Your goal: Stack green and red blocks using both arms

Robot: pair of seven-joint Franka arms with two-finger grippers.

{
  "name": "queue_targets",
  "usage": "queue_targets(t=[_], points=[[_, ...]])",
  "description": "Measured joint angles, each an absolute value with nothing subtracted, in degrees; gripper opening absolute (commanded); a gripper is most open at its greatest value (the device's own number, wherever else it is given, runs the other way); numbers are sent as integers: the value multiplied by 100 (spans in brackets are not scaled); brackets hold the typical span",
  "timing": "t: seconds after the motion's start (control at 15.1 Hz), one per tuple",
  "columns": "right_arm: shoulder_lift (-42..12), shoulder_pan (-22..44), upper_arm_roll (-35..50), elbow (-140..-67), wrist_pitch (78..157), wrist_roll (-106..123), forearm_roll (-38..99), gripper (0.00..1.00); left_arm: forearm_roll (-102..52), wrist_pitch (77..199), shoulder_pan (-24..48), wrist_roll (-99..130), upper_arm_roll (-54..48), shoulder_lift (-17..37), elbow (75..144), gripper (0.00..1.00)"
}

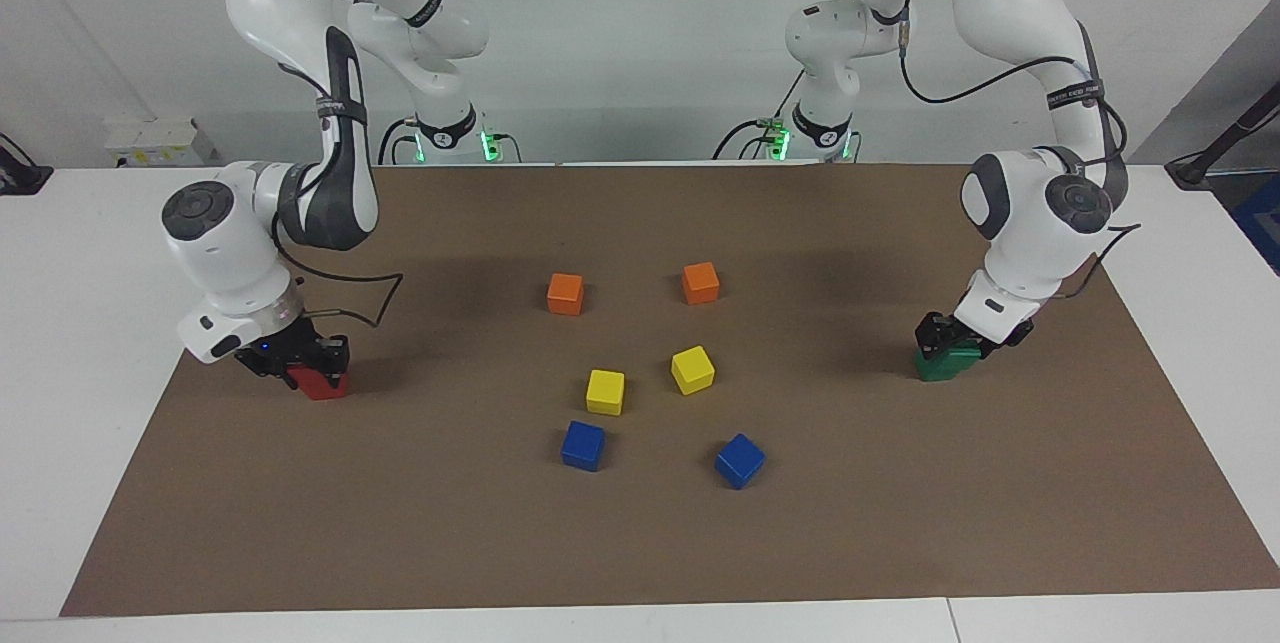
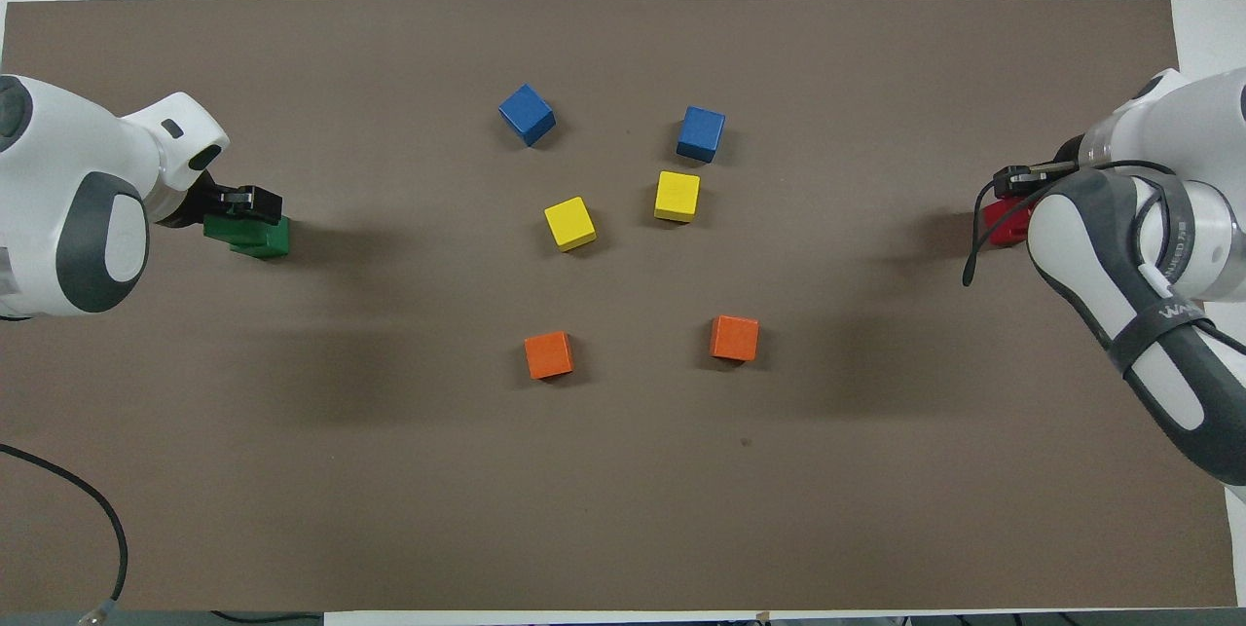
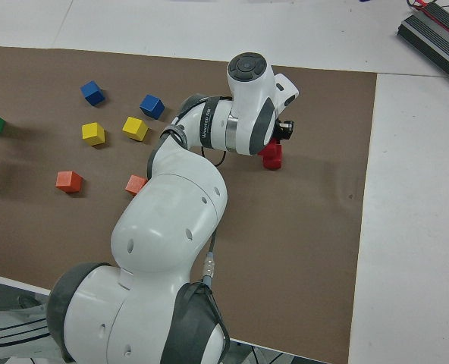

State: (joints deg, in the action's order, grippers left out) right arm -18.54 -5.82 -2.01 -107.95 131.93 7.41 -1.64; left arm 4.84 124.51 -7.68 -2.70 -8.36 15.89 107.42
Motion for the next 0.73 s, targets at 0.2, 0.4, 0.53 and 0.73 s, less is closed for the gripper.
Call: queue_targets(t=[0.2,0.4,0.53,0.73], points=[[-1856,-600,-200,-10839,13243,743,-164,0,484,11151,-768,-270,-847,1169,10062,100],[-1860,-645,-200,-11016,13552,747,-163,0,483,10116,-766,-270,-880,539,9551,100],[-1851,-651,-200,-11042,13626,748,-163,41,481,9743,-759,-270,-895,106,9541,100],[-1852,-650,-197,-11043,13626,748,-160,100,476,9487,-607,-255,-867,-136,9587,100]])
